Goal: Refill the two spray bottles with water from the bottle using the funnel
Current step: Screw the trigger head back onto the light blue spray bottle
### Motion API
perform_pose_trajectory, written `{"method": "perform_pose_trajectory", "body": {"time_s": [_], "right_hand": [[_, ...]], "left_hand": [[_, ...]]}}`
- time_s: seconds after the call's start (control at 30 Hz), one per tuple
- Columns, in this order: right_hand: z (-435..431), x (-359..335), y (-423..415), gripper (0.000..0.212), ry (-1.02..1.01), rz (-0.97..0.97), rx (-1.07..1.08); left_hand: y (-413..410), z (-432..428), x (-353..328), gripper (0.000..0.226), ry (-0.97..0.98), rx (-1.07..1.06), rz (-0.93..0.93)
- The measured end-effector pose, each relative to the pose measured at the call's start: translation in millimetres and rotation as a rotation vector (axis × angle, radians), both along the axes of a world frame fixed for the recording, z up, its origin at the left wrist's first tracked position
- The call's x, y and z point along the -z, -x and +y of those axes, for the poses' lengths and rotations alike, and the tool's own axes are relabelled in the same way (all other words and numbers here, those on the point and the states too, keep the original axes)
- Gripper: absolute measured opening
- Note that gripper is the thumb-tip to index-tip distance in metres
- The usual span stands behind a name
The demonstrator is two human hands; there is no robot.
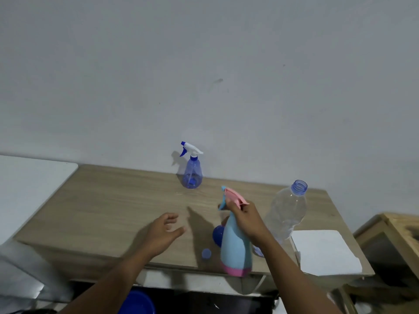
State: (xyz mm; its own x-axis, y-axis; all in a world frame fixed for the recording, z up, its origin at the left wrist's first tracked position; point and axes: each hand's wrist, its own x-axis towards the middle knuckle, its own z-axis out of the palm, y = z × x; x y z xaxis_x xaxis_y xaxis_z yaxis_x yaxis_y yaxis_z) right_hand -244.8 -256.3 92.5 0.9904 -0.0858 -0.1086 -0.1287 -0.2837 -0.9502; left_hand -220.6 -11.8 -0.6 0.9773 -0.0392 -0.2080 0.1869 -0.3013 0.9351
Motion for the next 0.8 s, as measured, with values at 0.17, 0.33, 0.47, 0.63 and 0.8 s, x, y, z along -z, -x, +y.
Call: {"method": "perform_pose_trajectory", "body": {"time_s": [0.17, 0.33, 0.47, 0.63, 0.8], "right_hand": [[-7.8, 52.9, 14.4, 0.022, 0.115, 0.245, -0.044], [-1.6, 71.7, 13.6, 0.033, 0.261, 0.219, -0.080], [1.8, 80.2, 7.3, 0.032, 0.343, 0.246, 0.224], [-0.5, 89.2, 5.4, 0.040, 0.355, 0.248, 0.338], [5.0, 70.9, -10.6, 0.022, 0.240, 0.026, 0.327]], "left_hand": [[-4.2, 53.9, 62.2, 0.100, -0.583, 0.121, 0.212], [-3.8, 52.2, 78.2, 0.110, -0.766, 0.271, 0.246], [-4.8, 50.0, 85.6, 0.116, -0.784, 0.279, 0.249], [-8.7, 46.6, 91.0, 0.127, -0.799, 0.276, 0.227], [-25.6, 42.9, 90.0, 0.144, -0.799, 0.256, 0.206]]}}
